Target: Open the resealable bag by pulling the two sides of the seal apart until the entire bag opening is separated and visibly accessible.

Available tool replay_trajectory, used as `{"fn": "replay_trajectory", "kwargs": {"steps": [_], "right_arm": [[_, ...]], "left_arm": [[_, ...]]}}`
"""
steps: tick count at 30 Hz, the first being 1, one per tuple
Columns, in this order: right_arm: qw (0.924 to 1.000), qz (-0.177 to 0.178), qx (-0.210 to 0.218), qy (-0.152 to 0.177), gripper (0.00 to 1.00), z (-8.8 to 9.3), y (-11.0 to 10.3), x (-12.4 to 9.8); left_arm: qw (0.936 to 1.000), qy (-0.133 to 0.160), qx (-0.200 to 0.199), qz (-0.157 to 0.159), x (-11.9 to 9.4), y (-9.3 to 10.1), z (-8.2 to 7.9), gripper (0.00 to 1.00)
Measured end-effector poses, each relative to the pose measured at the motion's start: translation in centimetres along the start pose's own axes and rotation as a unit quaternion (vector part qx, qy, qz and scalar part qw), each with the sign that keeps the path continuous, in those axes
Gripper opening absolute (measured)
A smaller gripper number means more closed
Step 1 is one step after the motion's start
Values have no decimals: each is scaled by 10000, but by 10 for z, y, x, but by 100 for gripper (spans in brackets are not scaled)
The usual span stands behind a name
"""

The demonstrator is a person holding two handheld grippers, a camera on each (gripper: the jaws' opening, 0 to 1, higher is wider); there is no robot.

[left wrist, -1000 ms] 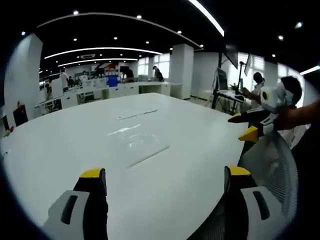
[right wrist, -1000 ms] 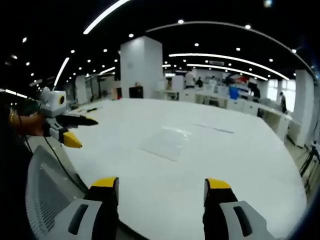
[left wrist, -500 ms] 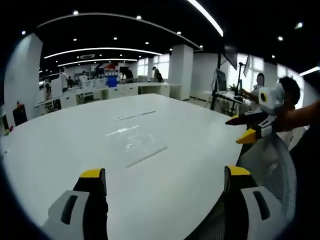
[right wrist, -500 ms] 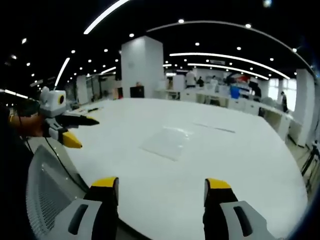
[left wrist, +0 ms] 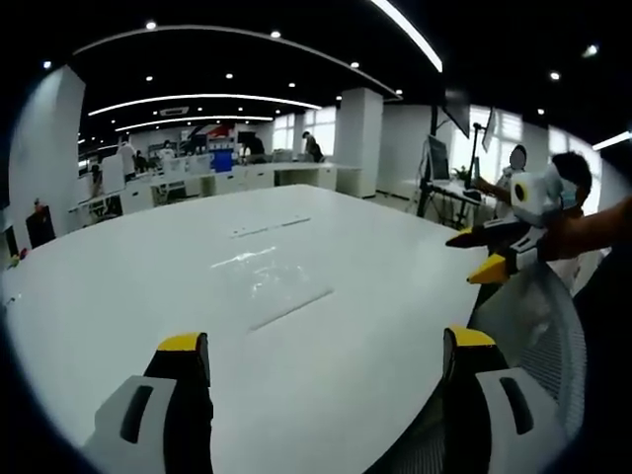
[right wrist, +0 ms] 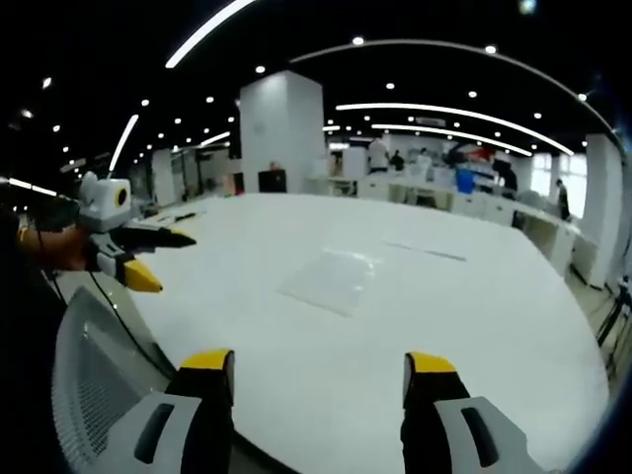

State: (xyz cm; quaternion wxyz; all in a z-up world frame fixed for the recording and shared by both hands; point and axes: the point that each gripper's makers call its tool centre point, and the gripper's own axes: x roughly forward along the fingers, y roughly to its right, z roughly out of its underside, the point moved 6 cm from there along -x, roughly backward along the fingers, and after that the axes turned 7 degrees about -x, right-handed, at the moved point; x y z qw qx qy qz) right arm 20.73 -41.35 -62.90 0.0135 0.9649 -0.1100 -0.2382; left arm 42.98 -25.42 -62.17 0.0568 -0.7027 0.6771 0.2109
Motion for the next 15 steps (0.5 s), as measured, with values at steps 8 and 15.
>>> {"fn": "replay_trajectory", "kwargs": {"steps": [8,15], "right_arm": [[10000,3,24,31,68,-1,0,0],[10000,17,74,46,68,0,0,-1]], "left_arm": [[10000,-40,-32,-23,-2,-1,3,96],[9999,-60,-81,-41,-5,0,5,96]]}}
